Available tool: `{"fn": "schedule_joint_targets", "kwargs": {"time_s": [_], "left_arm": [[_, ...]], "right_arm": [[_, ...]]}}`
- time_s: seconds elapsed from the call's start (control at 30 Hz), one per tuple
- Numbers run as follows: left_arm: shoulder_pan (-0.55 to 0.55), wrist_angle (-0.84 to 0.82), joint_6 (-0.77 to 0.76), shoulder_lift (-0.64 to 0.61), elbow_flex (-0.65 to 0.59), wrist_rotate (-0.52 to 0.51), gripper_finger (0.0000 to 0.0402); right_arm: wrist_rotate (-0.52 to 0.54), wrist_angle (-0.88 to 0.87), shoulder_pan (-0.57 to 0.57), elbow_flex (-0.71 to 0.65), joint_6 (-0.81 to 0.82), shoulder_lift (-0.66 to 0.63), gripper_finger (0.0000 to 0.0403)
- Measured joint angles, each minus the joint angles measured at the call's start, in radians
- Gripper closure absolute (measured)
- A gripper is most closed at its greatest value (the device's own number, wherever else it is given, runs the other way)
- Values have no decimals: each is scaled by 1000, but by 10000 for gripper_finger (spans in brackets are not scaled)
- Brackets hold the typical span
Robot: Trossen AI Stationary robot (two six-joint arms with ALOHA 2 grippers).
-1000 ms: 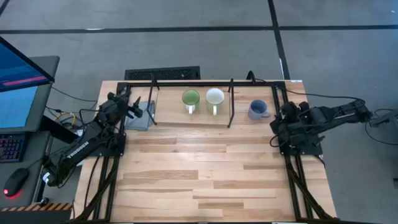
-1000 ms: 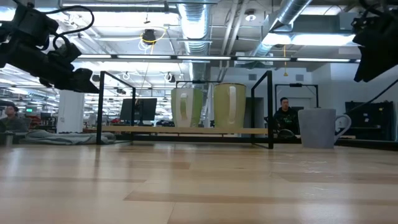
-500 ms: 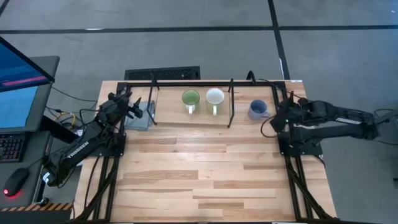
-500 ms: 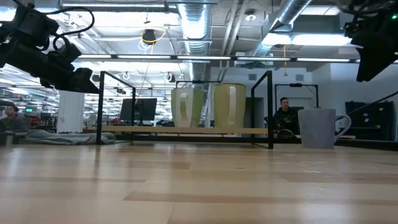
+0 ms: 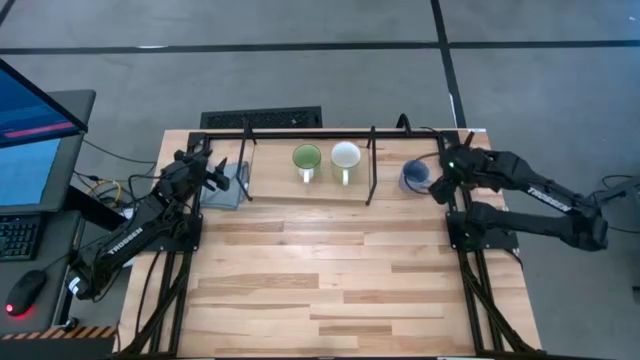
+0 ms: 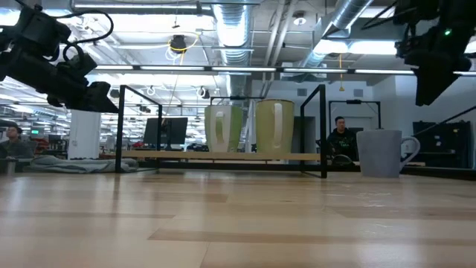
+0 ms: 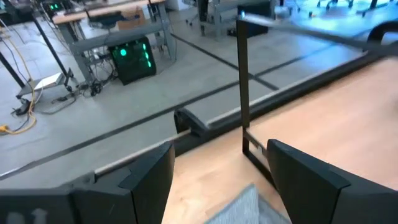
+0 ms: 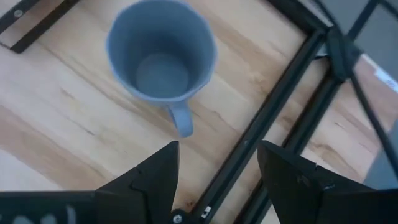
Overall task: Stack small to large cups/mugs on shelf
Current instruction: Put the blue mug on the shelf
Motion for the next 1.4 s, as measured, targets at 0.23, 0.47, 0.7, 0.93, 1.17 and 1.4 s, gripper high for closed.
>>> {"fn": "schedule_joint_targets", "kwargs": {"time_s": [0.23, 0.47, 0.7, 0.93, 1.17, 1.4], "left_arm": [[0, -47, 0, 0, 0, 0, 154], [0, -47, -14, 0, 0, 0, 154], [0, -47, -14, 0, 0, 0, 154], [0, -47, -9, 0, 0, 0, 154], [0, -55, -8, 0, 0, -1, 154], [0, -55, -8, 0, 0, -1, 154]], "right_arm": [[-145, 51, -145, 0, -181, 97, 163], [-228, 68, -226, 0, -307, 243, 163], [-242, 114, -260, 0, -359, 367, 163], [-273, 142, -264, 0, -386, 448, 163], [-273, 159, -264, 0, -419, 478, 163], [-273, 171, -264, 0, -418, 476, 163]]}}
